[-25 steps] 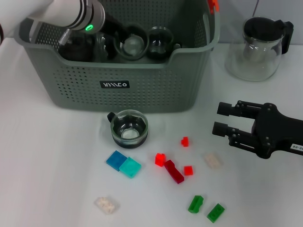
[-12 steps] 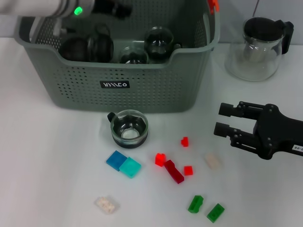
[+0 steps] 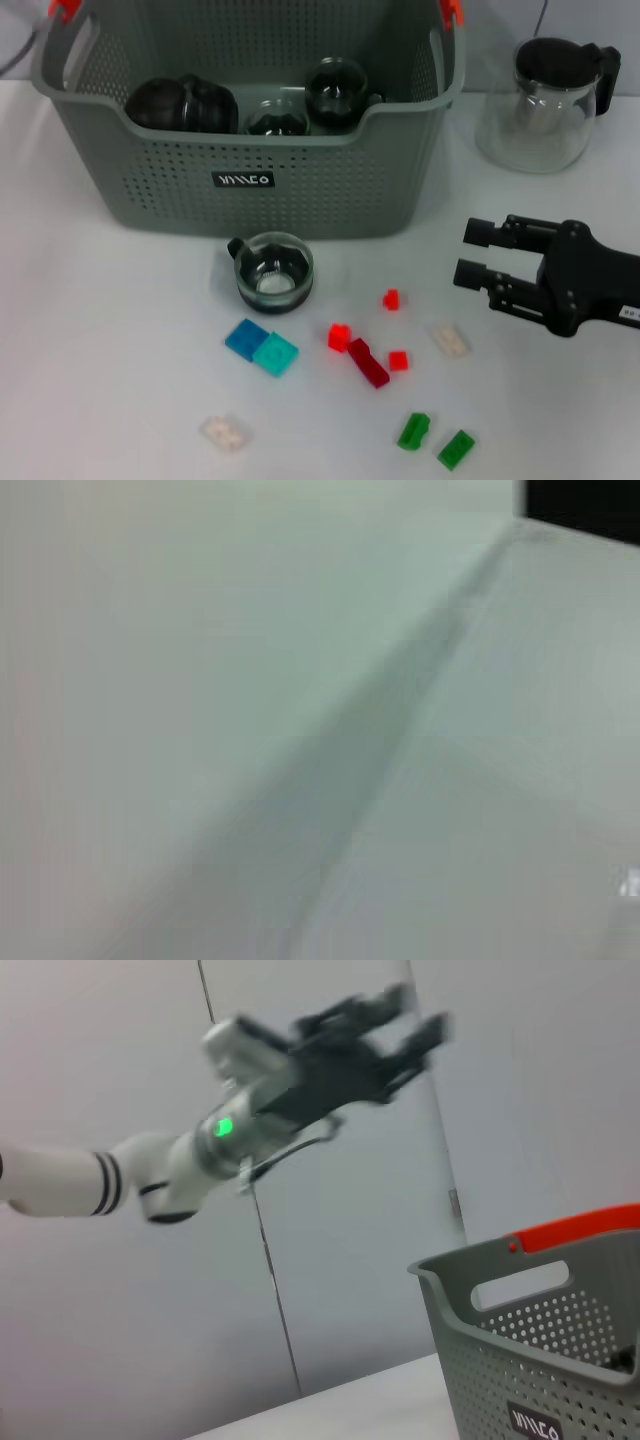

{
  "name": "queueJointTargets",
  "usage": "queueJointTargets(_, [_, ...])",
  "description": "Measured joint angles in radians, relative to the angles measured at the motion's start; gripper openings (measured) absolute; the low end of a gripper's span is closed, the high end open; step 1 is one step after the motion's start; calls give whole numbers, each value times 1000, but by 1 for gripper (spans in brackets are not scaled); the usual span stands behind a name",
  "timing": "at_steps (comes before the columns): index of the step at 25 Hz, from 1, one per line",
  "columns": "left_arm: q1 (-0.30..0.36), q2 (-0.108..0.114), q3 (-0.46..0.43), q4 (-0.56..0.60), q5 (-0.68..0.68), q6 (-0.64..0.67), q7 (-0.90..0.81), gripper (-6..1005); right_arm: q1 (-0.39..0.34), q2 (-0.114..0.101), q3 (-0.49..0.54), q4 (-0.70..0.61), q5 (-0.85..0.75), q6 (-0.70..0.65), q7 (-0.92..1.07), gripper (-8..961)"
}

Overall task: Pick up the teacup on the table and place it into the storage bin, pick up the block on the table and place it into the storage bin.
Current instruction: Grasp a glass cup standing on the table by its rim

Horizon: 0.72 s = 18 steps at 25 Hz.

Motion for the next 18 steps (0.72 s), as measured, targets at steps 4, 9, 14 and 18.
queueJointTargets(4, [93,-5,-14,71,101,161,44,429,0,-3,1,-2,0,1,9,550])
queueJointTargets(9, [187,-43,39,221,281,231,157,429,5,-9,1,-6,0,9,30,551])
queueJointTargets(14, [211,-72,221,320,424,235,253,428,8,-15,-4,-13,-1,36,62,552])
queueJointTargets(18, [183,-100,383,400,520,202,270,427,8,-18,-6,-13,-9,48,78,551])
